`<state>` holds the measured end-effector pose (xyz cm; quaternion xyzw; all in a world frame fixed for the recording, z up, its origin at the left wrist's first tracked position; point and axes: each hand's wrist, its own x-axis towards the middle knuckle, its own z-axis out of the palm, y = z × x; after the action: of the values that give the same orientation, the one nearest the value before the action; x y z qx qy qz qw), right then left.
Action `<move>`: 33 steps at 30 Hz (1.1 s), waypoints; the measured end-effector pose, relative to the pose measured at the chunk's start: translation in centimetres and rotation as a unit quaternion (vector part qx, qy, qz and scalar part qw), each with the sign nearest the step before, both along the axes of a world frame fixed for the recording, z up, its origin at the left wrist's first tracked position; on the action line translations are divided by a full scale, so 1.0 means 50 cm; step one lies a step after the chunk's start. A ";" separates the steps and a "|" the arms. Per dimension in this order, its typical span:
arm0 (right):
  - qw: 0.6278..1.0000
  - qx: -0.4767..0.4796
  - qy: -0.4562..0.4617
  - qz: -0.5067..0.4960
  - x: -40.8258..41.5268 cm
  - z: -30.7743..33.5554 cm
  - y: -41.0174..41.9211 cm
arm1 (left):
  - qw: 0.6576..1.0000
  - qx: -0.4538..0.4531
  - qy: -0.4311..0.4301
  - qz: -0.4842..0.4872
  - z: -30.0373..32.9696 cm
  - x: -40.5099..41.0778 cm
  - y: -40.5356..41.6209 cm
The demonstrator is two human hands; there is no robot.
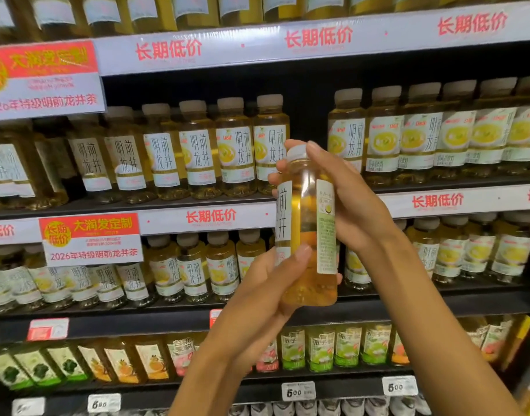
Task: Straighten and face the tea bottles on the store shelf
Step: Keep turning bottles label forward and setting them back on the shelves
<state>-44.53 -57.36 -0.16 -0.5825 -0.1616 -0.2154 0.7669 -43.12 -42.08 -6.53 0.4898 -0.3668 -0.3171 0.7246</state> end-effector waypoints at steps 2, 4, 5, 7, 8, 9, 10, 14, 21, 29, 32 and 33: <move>1.000 0.012 0.007 0.012 0.005 -0.006 0.010 | 0.992 0.047 -0.082 0.077 -0.002 -0.013 0.005; 1.000 0.009 0.019 0.010 0.005 -0.011 0.018 | 0.966 0.081 -0.167 0.178 -0.013 -0.019 0.006; 1.000 -0.001 0.026 -0.005 0.005 -0.014 0.021 | 0.947 0.095 -0.201 0.233 -0.020 -0.019 0.007; 0.998 -0.018 0.034 -0.050 0.008 -0.028 0.027 | 0.907 0.121 -0.259 0.309 -0.039 -0.014 0.006; 0.997 -0.019 0.037 -0.069 0.010 -0.037 0.030 | 0.897 0.131 -0.274 0.320 -0.051 -0.012 0.006; 0.996 -0.019 0.040 -0.083 0.012 -0.047 0.033 | 0.900 0.138 -0.272 0.312 -0.061 -0.011 0.007; 0.994 -0.021 0.045 -0.094 0.013 -0.058 0.035 | 0.915 0.133 -0.248 0.288 -0.070 -0.013 0.010; 0.994 0.031 0.074 -0.079 0.011 -0.095 0.042 | 0.980 0.076 -0.100 0.157 -0.102 -0.007 0.038; 0.979 0.144 0.120 -0.073 -0.014 -0.171 0.068 | 0.994 0.090 0.056 0.028 -0.144 -0.014 0.062; 0.966 0.212 0.126 -0.083 -0.076 -0.238 0.079 | 0.987 0.126 0.100 -0.012 -0.172 -0.014 0.065; 0.971 0.182 0.118 -0.097 -0.083 -0.242 0.074 | 0.987 0.106 0.119 -0.037 -0.172 -0.012 0.065; 0.974 0.171 0.114 -0.100 -0.084 -0.245 0.073 | 0.986 0.104 0.126 -0.042 -0.175 -0.013 0.064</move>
<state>-48.75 -53.71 -12.39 -0.4765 0.0251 -0.2479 0.8431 -43.77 -38.88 -15.29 0.5027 -0.2575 -0.4431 0.6961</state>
